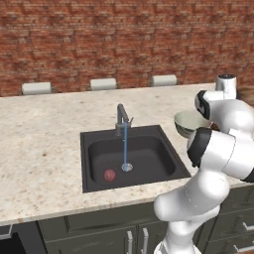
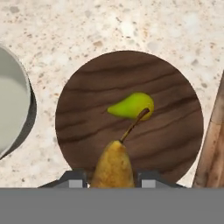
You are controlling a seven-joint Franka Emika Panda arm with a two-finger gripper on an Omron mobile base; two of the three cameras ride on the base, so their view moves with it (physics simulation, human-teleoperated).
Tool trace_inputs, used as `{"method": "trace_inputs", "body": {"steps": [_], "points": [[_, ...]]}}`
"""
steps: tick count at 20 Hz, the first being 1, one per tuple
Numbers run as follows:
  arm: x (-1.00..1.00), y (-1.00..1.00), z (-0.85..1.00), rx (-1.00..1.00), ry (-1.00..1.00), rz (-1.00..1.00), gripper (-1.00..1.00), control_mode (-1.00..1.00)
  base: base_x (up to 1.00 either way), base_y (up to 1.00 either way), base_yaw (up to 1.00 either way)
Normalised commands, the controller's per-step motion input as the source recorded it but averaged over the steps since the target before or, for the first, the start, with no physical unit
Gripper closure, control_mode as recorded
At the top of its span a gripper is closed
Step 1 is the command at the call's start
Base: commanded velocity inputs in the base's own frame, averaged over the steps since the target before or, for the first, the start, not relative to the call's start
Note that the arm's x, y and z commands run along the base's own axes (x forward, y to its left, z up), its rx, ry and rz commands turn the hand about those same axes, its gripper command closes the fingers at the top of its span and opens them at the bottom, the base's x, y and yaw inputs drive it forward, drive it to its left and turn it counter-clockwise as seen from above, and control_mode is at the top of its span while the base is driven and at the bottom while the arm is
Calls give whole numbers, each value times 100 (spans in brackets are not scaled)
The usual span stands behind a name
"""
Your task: Pick the pears from the sink and place them in one bowl. Place the onion in the other bowl. Then turn off the sink faucet.
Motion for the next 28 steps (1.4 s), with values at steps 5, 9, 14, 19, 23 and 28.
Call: {"method": "trace_inputs", "body": {"steps": [5,9,14,19,23,28], "points": [[0,-50,-32,0,5,0,100,-100,0,0,0],[0,-21,-55,0,1,0,100,-100,0,0,0],[0,-7,-60,0,0,0,100,-100,0,0,0],[0,-14,-52,0,0,0,100,-100,0,0,0],[0,-22,-44,0,4,0,100,-100,0,0,0],[0,-3,9,0,13,0,-100,-100,0,0,0]]}}
